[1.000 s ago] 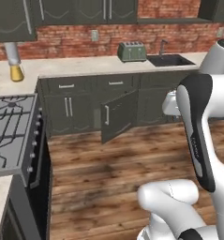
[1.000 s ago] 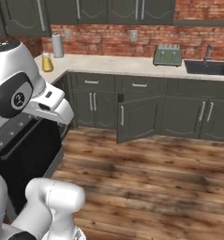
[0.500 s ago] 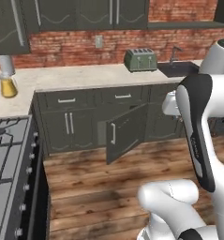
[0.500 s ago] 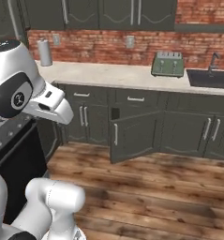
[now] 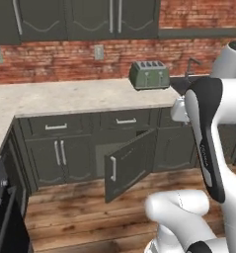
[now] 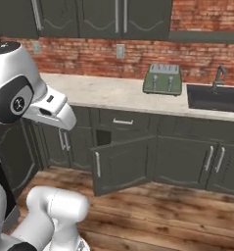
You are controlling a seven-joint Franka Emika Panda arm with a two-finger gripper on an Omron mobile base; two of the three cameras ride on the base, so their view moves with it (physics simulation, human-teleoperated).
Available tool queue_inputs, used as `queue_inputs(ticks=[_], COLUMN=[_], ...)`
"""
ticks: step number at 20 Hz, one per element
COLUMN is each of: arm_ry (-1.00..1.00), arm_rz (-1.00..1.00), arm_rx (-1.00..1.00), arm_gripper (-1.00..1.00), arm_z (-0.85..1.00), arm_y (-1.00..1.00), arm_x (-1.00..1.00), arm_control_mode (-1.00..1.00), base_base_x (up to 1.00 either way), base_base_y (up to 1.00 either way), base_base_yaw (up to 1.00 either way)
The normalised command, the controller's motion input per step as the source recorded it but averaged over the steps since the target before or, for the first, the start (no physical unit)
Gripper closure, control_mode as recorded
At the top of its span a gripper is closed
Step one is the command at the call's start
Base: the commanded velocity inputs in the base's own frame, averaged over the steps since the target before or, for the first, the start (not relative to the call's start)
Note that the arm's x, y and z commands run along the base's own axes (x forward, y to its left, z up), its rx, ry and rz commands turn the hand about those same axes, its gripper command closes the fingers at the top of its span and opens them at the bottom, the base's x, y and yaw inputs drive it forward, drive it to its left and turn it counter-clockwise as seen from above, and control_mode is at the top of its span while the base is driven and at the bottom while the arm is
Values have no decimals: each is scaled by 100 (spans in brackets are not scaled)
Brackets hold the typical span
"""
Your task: There is a tray on the dining counter. Grab the cup, mug, and pitcher and place them on the tray. The pitcher may be placed next to the tray if it cannot fit the tray.
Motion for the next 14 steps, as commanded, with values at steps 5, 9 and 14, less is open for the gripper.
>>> queue_inputs(ticks=[5,9,14], arm_ry=[0,0,0], arm_rz=[0,0,0], arm_rx=[0,0,0], arm_gripper=[-100,-100,-100], arm_z=[0,0,0], arm_y=[0,0,0], arm_x=[0,0,0], arm_control_mode=[100,100,100], base_base_x=[95,83,64], base_base_y=[-66,-59,-33], base_base_yaw=[27,36,52])
